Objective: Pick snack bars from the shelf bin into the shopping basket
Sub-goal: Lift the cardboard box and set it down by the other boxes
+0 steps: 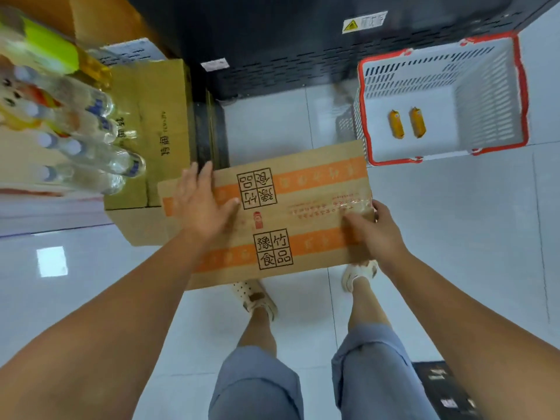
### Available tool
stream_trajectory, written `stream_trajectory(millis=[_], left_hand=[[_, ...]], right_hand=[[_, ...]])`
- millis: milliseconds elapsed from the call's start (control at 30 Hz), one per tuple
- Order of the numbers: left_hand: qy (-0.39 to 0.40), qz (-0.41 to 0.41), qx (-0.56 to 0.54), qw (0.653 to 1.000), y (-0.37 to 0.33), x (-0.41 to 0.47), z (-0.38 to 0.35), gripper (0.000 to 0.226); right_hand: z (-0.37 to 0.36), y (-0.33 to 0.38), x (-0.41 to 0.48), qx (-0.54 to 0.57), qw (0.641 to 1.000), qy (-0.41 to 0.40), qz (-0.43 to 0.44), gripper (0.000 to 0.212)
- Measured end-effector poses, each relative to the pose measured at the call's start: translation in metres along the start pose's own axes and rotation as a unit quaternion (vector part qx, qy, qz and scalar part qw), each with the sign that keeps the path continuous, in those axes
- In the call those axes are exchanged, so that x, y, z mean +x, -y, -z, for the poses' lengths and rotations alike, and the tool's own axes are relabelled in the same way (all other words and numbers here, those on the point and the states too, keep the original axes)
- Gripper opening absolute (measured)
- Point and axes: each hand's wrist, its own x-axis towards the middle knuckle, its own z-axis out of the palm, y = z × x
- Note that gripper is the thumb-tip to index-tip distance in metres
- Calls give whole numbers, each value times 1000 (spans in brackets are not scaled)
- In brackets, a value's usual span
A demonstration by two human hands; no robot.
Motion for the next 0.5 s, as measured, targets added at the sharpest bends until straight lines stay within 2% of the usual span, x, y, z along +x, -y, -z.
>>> stream_trajectory(millis=[67, 100, 200, 233, 300, 400, 500], left_hand=[[-40, 146, -77, 986, 50, -11, 4, 99], [-32, 200, -131, 970, 72, -17, 3, 102], [62, 282, -315, 904, 108, -35, -9, 99], [93, 295, -342, 887, 110, -38, -14, 93], [101, 293, -359, 880, 105, -39, -23, 72], [70, 271, -350, 894, 97, -36, -24, 59], [73, 242, -328, 910, 91, -22, -7, 53]], right_hand=[[-2, 18, 8, -35, 999, -1, 35, 72], [-4, 24, 13, -49, 998, -2, 48, 74], [-11, 28, 24, -103, 994, -9, 45, 79], [-13, 27, 27, -118, 992, -18, 41, 79], [-13, 24, 31, -139, 989, -35, 41, 76], [-11, 27, 35, -151, 986, -35, 52, 71], [-3, 40, 40, -155, 984, -49, 73, 65]])
